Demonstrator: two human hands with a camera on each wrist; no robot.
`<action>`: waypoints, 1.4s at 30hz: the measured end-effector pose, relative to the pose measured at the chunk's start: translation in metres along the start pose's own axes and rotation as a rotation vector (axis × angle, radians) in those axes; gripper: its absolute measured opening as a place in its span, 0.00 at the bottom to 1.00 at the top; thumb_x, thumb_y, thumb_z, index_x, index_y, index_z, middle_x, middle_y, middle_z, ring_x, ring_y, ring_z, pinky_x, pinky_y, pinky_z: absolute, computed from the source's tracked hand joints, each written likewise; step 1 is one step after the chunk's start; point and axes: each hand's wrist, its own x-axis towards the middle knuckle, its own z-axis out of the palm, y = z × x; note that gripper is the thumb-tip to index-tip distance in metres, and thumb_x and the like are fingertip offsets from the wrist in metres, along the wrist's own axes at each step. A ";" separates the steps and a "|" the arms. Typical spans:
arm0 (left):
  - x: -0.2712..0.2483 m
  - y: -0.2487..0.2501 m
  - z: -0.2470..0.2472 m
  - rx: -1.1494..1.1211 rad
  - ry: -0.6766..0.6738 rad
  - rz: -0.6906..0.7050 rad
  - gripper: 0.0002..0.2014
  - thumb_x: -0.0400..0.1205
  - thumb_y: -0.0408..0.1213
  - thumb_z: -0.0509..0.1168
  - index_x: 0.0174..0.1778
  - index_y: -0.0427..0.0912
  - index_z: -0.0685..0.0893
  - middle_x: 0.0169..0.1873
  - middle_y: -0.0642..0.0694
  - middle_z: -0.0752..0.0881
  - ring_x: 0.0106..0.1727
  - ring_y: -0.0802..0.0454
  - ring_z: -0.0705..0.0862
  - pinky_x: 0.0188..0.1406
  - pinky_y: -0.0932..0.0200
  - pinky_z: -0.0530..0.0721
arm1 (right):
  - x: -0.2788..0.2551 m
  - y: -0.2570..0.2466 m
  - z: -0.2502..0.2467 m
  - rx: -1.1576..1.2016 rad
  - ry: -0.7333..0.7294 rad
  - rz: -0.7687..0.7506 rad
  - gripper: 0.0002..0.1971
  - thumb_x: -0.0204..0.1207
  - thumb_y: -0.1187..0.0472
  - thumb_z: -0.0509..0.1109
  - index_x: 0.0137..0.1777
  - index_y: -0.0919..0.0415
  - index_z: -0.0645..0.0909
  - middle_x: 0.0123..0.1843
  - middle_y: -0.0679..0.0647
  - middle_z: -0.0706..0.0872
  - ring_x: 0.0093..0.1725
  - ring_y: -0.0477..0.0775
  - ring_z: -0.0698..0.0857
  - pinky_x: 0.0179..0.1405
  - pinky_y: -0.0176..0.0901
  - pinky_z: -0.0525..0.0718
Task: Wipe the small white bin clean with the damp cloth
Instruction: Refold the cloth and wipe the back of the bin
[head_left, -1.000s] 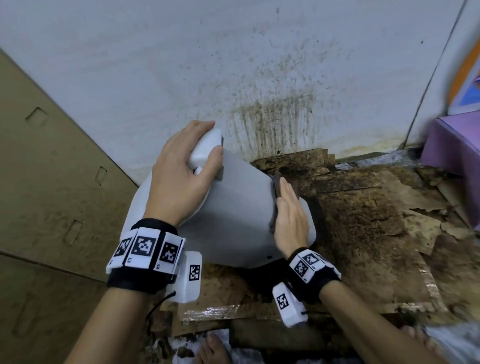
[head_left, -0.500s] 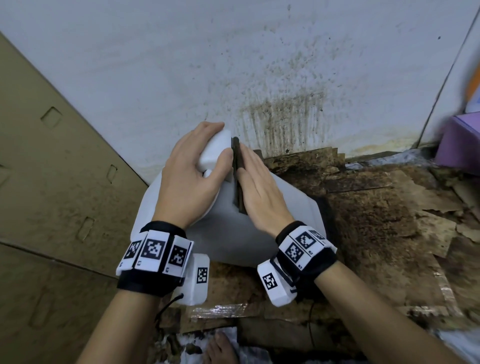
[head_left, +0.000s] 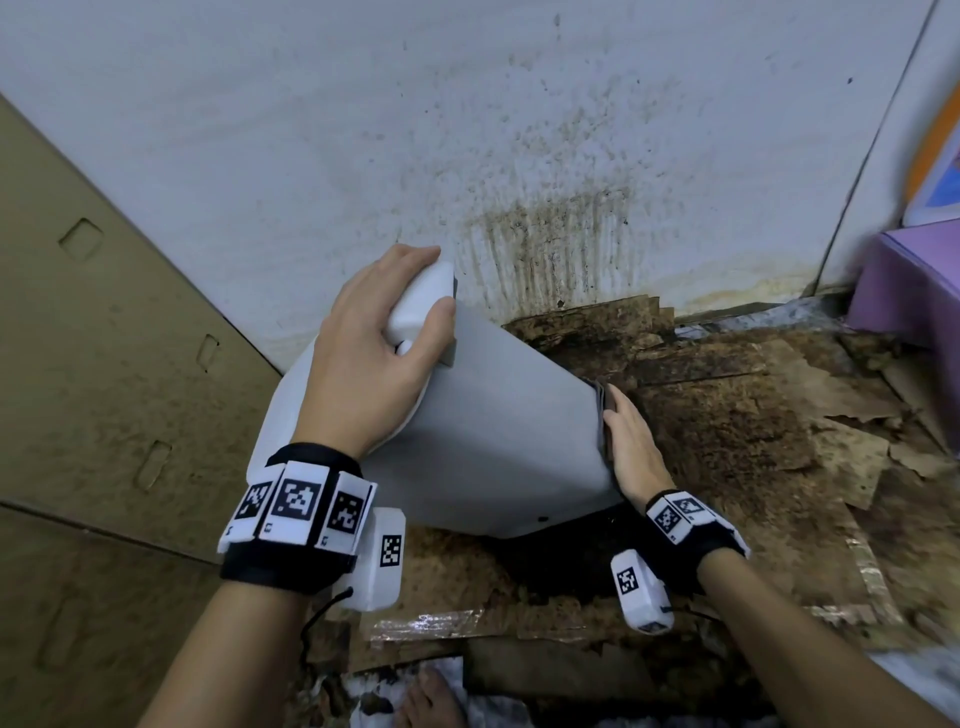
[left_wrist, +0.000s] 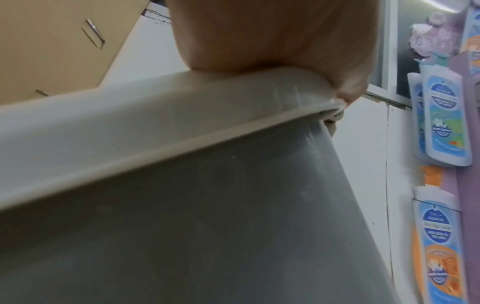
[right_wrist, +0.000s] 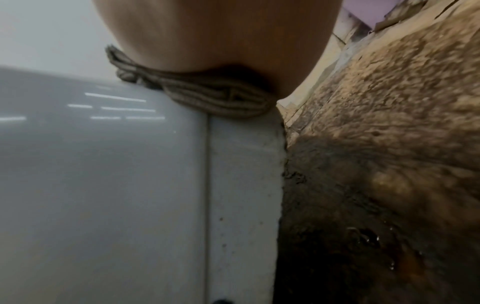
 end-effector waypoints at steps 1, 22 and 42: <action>0.000 0.000 0.000 0.005 0.001 0.000 0.19 0.87 0.46 0.65 0.76 0.54 0.80 0.74 0.61 0.79 0.78 0.61 0.73 0.78 0.52 0.73 | 0.000 -0.001 0.002 0.015 0.010 0.006 0.26 0.90 0.56 0.49 0.88 0.52 0.58 0.88 0.47 0.60 0.86 0.46 0.57 0.86 0.47 0.54; 0.001 0.000 0.001 0.001 -0.006 -0.025 0.20 0.87 0.48 0.66 0.76 0.56 0.80 0.74 0.62 0.78 0.77 0.61 0.73 0.77 0.59 0.71 | -0.040 -0.073 0.048 -0.071 0.090 -0.543 0.29 0.89 0.47 0.45 0.88 0.52 0.56 0.88 0.41 0.58 0.86 0.36 0.54 0.85 0.37 0.53; 0.001 -0.005 0.000 -0.005 0.018 -0.030 0.20 0.87 0.48 0.64 0.76 0.56 0.79 0.76 0.59 0.78 0.80 0.59 0.72 0.78 0.47 0.73 | -0.041 -0.064 0.050 -0.059 0.192 -0.183 0.35 0.81 0.41 0.45 0.88 0.51 0.56 0.89 0.43 0.58 0.87 0.40 0.54 0.86 0.41 0.48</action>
